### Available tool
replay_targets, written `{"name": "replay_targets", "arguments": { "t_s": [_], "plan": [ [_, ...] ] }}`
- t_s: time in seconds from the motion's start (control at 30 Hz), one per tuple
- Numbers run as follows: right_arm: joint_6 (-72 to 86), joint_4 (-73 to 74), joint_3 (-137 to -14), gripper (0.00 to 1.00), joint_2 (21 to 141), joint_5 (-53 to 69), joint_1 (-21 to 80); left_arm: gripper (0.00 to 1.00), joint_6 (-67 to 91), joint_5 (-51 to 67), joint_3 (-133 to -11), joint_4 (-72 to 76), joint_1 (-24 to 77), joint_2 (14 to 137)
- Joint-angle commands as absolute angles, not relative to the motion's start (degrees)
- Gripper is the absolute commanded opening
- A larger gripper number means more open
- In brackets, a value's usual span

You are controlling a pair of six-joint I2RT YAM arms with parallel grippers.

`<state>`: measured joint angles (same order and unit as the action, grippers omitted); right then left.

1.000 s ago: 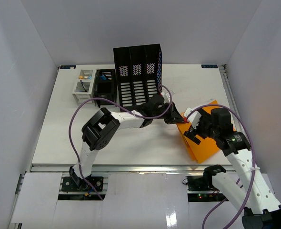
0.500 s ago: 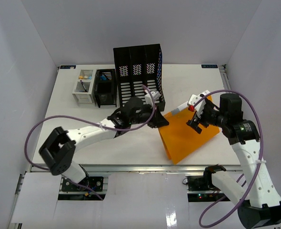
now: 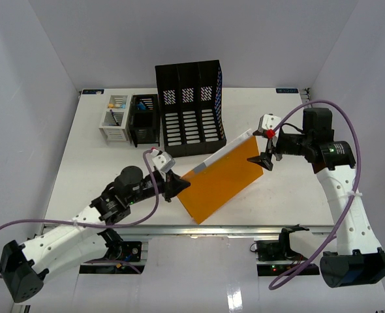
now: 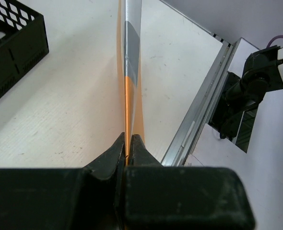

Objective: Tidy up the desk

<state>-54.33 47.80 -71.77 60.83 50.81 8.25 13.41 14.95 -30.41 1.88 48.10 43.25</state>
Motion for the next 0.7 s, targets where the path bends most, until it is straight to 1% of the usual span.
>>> {"name": "replay_targets", "arguments": {
  "t_s": [0.0, 0.2, 0.3, 0.4, 0.47, 0.57, 0.67],
  "plan": [
    [-57.71, 47.90, -72.37, 0.90, 61.42, 57.61, 7.91, 0.00, 13.90, 14.31, -27.59, 3.04, 47.77, 34.52],
    [-61.04, 46.71, -70.89, 0.90, 62.08, 57.74, 7.91, 0.00, 14.90, 15.58, -24.41, 2.48, 47.75, 25.88],
    [-60.82, 45.75, -71.71, 0.90, 62.50, 56.75, 7.81, 0.00, 15.31, 15.98, -24.55, 1.39, 47.81, 23.42],
    [-60.88, 45.41, -72.89, 0.90, 62.73, 58.33, 7.73, 0.00, 15.47, 16.19, -24.87, 0.36, 47.81, 22.00],
    [-62.33, 46.87, -73.55, 0.90, 63.91, 62.90, 7.77, 0.00, 15.52, 18.11, -24.87, 0.56, 47.81, 21.06],
    [-67.51, 53.36, -74.59, 0.91, 66.63, 68.64, 8.09, 0.00, 14.97, 20.28, -25.11, 2.00, 47.81, 21.30],
    [-74.05, 60.41, -77.22, 0.95, 69.54, 70.85, 9.63, 0.00, 14.37, 21.65, -25.98, 3.32, 47.81, 22.46]
  ]
}}
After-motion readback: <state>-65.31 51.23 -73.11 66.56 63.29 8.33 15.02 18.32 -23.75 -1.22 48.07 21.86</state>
